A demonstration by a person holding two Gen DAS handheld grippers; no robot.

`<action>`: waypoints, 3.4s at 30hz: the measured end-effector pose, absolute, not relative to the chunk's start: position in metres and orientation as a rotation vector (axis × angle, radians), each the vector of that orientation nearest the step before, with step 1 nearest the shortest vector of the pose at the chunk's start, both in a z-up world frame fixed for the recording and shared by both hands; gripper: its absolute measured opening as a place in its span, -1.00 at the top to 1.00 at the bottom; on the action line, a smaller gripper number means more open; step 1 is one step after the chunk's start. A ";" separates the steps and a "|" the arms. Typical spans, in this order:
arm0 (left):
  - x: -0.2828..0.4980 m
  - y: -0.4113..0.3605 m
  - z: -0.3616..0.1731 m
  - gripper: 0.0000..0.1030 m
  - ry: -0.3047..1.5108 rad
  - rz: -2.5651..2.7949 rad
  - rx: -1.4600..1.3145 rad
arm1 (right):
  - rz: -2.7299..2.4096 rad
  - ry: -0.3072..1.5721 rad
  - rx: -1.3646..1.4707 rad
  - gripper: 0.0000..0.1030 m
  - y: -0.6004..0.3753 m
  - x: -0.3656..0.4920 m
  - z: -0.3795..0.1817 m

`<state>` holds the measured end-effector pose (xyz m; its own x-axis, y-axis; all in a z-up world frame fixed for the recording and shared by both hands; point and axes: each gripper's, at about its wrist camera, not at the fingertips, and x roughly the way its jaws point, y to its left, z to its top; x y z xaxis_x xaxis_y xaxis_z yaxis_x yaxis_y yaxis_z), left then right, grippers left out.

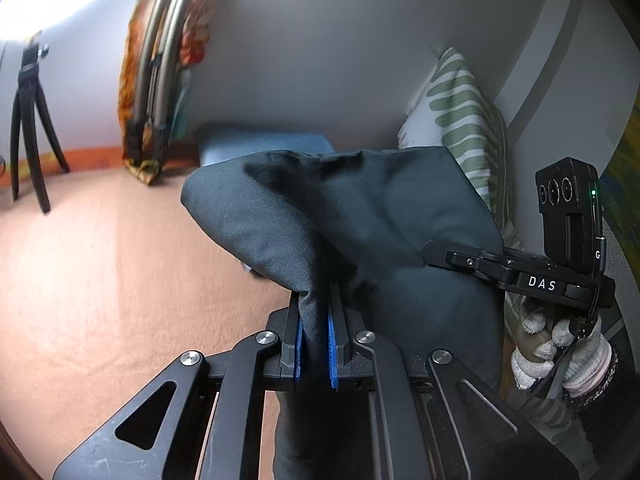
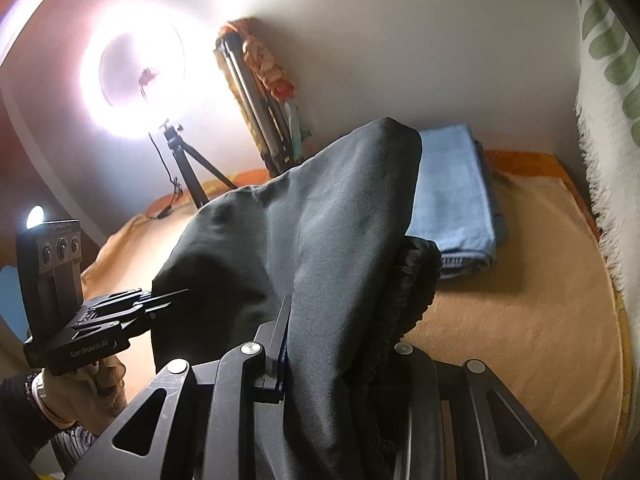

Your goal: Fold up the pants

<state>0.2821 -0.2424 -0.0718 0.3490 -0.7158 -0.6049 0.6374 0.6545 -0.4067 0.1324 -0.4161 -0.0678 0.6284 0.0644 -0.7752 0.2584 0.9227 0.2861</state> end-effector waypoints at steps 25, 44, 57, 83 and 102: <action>0.299 -0.281 -0.010 0.85 0.681 -0.908 -0.035 | -0.164 0.754 0.344 0.45 -0.443 0.140 -0.001; 0.354 -0.316 -0.009 0.85 0.652 -0.891 -0.030 | -0.190 0.737 0.337 0.45 -0.500 0.201 -0.005; 0.413 -0.350 -0.028 0.85 0.651 -0.827 0.005 | -0.199 0.759 0.337 0.45 -0.555 0.273 -0.046; 0.454 -0.388 -0.081 0.61 0.772 -0.708 0.043 | -0.316 0.855 0.287 -0.06 -0.596 0.329 -0.122; 0.420 -0.365 -0.049 0.17 0.692 -0.686 0.072 | -0.411 0.785 0.247 -0.49 -0.581 0.286 -0.083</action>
